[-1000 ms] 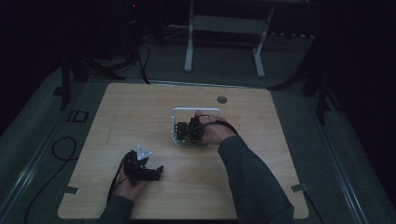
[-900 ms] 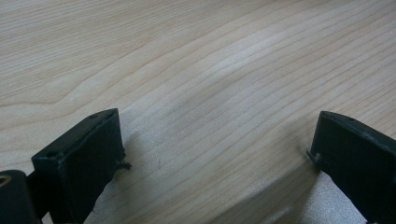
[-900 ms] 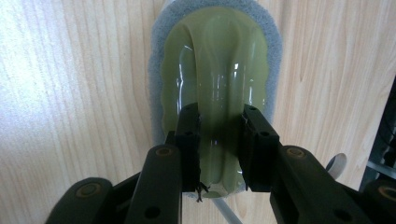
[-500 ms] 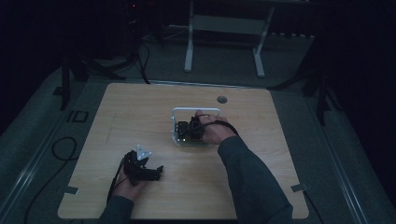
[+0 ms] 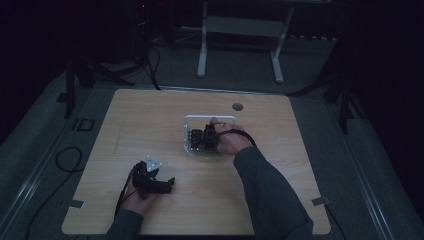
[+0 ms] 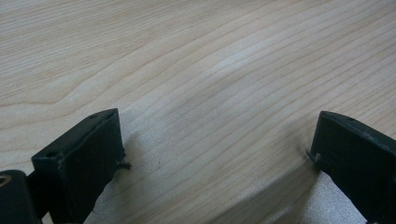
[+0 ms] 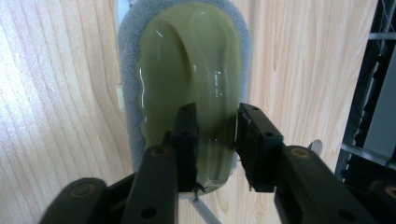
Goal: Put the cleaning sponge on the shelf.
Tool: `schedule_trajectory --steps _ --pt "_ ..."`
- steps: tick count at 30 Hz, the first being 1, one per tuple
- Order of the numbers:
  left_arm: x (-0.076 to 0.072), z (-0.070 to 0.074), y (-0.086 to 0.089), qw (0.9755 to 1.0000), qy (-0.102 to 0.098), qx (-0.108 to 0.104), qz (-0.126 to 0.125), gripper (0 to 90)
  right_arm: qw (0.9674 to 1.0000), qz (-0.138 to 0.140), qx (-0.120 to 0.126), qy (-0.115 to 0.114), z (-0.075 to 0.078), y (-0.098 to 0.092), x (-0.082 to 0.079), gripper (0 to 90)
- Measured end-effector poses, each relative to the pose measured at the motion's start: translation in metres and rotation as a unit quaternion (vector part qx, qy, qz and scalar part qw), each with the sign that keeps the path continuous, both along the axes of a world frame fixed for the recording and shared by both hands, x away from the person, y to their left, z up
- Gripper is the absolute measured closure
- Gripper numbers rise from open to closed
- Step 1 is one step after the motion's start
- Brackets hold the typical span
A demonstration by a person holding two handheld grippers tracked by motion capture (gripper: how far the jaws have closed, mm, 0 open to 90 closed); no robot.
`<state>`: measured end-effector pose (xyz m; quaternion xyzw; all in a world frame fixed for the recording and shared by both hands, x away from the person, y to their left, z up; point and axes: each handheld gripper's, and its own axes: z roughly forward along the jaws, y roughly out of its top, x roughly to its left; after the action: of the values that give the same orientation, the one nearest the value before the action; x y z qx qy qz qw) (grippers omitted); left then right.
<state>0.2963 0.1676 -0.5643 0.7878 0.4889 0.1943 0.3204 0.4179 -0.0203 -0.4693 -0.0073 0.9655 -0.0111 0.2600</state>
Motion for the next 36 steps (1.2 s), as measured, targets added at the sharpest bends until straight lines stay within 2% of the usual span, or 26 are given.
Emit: schedule_trajectory --steps 8,10,14,18,19,22,26,29,31,34,36 --pt "0.000 0.000 0.000 1.0000 -0.001 -0.001 0.001 2.5 0.9999 -0.001 0.015 -0.001 0.007 -0.001 -0.005 58.0" --pt "0.000 0.000 0.000 1.0000 -0.001 -0.001 0.001 2.6 0.9996 -0.001 0.028 0.001 0.013 -0.002 -0.007 53.3" --pt "0.000 0.000 0.000 1.0000 0.000 0.000 0.000 2.5 0.9989 -0.004 0.047 0.003 0.019 -0.006 -0.014 51.0" --pt "0.000 0.000 0.000 1.0000 0.000 0.000 0.000 2.5 0.9967 -0.012 0.080 0.009 0.025 -0.014 -0.025 48.0" --pt "0.000 0.000 0.000 1.0000 0.000 0.000 0.000 2.5 0.9967 -0.012 0.080 0.009 0.025 -0.014 -0.025 48.0" --pt "0.000 0.000 0.000 1.0000 0.000 0.000 0.000 2.5 0.9939 -0.030 0.105 0.020 0.026 -0.025 -0.040 44.3" --pt "0.000 0.000 0.000 1.0000 0.001 0.000 0.000 2.6 0.9902 -0.050 0.129 0.021 0.024 -0.041 -0.056 41.9" --pt "0.000 0.000 0.000 1.0000 0.000 0.001 0.000 2.5 0.9849 -0.079 0.152 0.024 0.023 -0.056 -0.066 41.3" --pt "0.000 0.000 0.000 1.0000 0.000 0.000 0.000 2.6 0.9793 -0.105 0.171 0.024 0.021 -0.069 -0.072 40.3" --pt "0.000 0.000 0.000 1.0000 0.000 0.000 0.000 2.6 0.9676 -0.146 0.204 0.027 0.018 -0.094 -0.081 39.4" --pt "0.000 0.000 0.000 1.0000 0.001 0.001 0.000 2.6 0.9567 -0.174 0.232 0.027 0.016 -0.112 -0.086 39.1"
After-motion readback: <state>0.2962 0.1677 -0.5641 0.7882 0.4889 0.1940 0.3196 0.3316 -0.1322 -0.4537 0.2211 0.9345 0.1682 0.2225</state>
